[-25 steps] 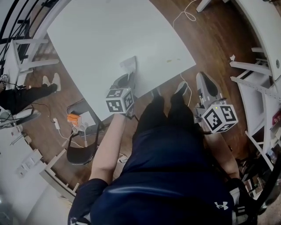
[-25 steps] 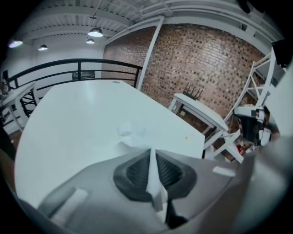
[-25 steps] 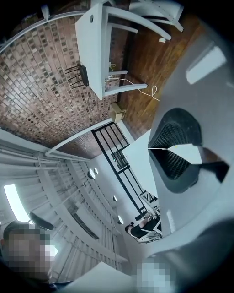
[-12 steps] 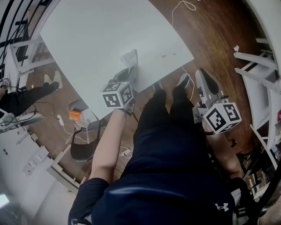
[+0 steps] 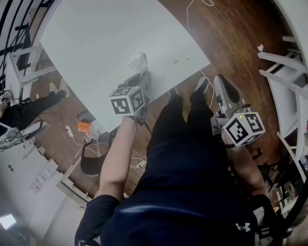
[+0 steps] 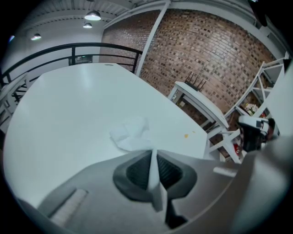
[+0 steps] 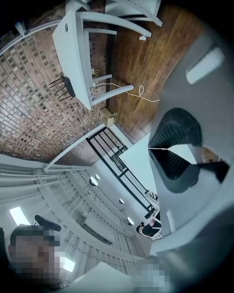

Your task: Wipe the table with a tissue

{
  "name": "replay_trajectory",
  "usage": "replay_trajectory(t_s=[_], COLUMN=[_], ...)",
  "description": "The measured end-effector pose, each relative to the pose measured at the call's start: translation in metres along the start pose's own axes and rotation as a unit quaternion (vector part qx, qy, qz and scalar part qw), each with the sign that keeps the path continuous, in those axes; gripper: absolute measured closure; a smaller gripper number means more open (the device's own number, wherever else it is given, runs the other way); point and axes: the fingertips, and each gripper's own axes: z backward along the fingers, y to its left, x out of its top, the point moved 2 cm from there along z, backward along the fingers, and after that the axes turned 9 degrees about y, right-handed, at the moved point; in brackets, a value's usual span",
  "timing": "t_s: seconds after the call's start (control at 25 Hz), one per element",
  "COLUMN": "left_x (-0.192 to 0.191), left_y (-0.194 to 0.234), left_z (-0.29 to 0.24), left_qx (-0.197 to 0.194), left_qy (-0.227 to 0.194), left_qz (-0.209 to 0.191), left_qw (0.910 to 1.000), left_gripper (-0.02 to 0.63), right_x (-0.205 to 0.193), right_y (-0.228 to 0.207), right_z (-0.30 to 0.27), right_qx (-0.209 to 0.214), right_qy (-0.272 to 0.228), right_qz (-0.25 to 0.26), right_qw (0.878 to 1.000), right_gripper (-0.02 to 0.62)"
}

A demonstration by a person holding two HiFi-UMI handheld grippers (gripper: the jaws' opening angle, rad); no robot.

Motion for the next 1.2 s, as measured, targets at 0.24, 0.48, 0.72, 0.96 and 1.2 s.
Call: replay_trajectory(t_s=[0.24,0.48,0.72,0.96,1.2], left_x=[0.0,0.007,0.014,0.023,0.025], left_y=[-0.015,-0.03,-0.034,-0.044,-0.062], left_z=[-0.009,-0.02,-0.024,-0.029,-0.038], left_qx=[-0.014,-0.022,-0.031,-0.046,-0.059], left_qy=[0.017,0.021,0.017,0.01,0.017], left_qz=[-0.01,-0.02,-0.011,-0.004,-0.014], left_qw=[0.9997,0.9993,0.9993,0.9989,0.998], left_gripper=[0.6,0.6,0.6,0.6,0.6], right_x=[-0.002,-0.004,-0.005,-0.004,-0.001], right_y=[-0.01,-0.021,-0.03,-0.035,-0.04], right_z=[0.003,0.007,0.01,0.009,0.012], right_qx=[-0.009,-0.012,-0.019,-0.02,-0.021], right_qy=[0.003,0.002,0.006,0.008,0.008], right_qz=[-0.013,-0.019,-0.026,-0.029,-0.03], right_qw=[1.0,1.0,0.999,0.999,0.999], right_gripper=[0.581,0.581,0.581,0.581,0.582])
